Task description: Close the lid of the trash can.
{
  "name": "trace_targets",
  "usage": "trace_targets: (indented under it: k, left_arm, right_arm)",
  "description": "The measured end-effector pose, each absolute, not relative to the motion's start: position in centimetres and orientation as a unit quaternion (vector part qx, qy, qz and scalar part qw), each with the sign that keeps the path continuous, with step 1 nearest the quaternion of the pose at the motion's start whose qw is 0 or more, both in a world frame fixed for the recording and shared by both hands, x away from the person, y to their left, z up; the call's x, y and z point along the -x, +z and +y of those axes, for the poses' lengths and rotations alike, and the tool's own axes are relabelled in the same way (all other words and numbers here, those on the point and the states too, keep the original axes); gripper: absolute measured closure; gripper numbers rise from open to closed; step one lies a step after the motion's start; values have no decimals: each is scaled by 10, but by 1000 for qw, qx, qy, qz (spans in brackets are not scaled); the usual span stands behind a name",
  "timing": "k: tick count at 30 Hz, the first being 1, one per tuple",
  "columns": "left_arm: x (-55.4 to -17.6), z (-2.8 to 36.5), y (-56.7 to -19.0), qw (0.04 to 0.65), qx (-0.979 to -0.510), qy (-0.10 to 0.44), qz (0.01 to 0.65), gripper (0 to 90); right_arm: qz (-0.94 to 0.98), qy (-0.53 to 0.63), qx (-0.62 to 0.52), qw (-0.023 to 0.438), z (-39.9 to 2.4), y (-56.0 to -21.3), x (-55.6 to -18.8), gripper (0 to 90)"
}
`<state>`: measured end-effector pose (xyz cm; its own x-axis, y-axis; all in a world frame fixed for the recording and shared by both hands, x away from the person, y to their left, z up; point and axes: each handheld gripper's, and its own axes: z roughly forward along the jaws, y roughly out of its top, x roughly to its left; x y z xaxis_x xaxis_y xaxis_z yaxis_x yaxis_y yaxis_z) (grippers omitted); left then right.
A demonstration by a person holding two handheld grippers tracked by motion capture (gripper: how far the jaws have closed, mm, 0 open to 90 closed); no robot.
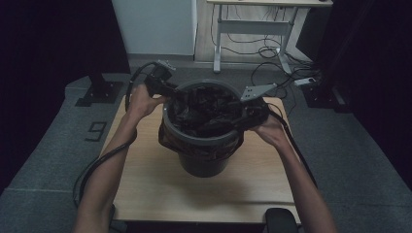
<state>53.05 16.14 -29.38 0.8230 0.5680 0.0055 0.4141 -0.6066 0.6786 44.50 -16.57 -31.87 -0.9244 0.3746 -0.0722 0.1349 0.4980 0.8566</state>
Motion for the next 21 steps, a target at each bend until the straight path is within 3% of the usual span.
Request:
trace_targets:
  k: [7, 8, 9, 21]
  left_arm:
    - [-532, 160, -295, 339, -893, 106, 277, 645]
    - [-532, 160, -295, 340, -893, 103, 277, 644]
    - [-532, 160, -295, 340, -892, 103, 278, 642]
    - [-532, 161, -295, 344, -890, 96, 282, 639]
  right_arm:
    - [851, 499, -115, 119, -176, -322, -462, 246]
    - [850, 503, -115, 112, -177, -323, -462, 313]
    - [850, 510, -111, 73, -178, -326, -464, 331]
    - [836, 529, -126, 75, -180, -330, -458, 379]
